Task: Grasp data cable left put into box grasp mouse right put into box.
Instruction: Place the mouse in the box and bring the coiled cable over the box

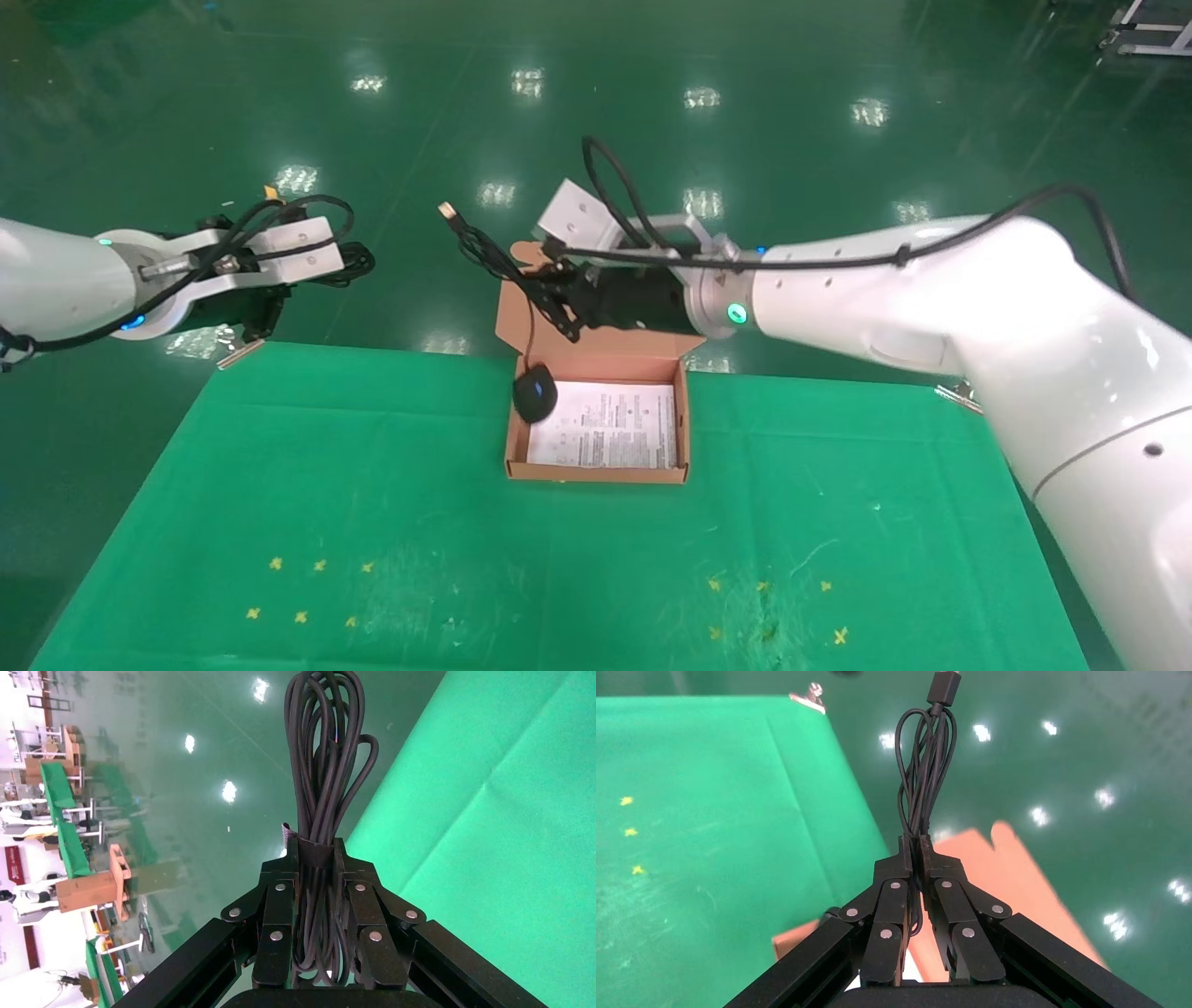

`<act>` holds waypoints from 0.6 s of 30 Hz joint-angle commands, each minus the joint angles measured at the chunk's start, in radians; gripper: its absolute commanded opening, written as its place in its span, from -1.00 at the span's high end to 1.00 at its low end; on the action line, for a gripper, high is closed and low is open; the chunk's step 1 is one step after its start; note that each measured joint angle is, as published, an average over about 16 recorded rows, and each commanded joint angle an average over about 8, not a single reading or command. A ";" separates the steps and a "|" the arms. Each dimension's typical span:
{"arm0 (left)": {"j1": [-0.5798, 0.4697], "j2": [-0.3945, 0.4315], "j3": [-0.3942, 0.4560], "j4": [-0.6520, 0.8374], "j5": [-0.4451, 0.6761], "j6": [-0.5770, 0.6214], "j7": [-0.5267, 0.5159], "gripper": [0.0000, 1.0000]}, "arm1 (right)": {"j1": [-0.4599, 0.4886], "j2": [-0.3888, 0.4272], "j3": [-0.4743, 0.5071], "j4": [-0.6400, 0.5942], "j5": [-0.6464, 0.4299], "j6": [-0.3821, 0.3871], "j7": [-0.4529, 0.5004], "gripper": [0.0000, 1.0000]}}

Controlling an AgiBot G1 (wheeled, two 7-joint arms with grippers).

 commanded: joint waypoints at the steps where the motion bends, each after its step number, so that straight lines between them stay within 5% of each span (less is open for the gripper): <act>1: 0.000 0.000 0.000 0.000 0.000 0.000 0.000 1.00 | -0.011 0.001 -0.038 0.003 0.017 0.025 0.036 1.00; 11: 0.000 0.000 0.000 0.000 0.000 0.000 -0.001 1.00 | -0.044 0.012 -0.090 -0.116 0.061 0.056 0.046 0.92; 18: 0.000 0.000 0.000 -0.001 0.001 0.001 -0.001 1.00 | -0.045 0.007 -0.123 -0.148 0.069 0.031 0.022 -0.82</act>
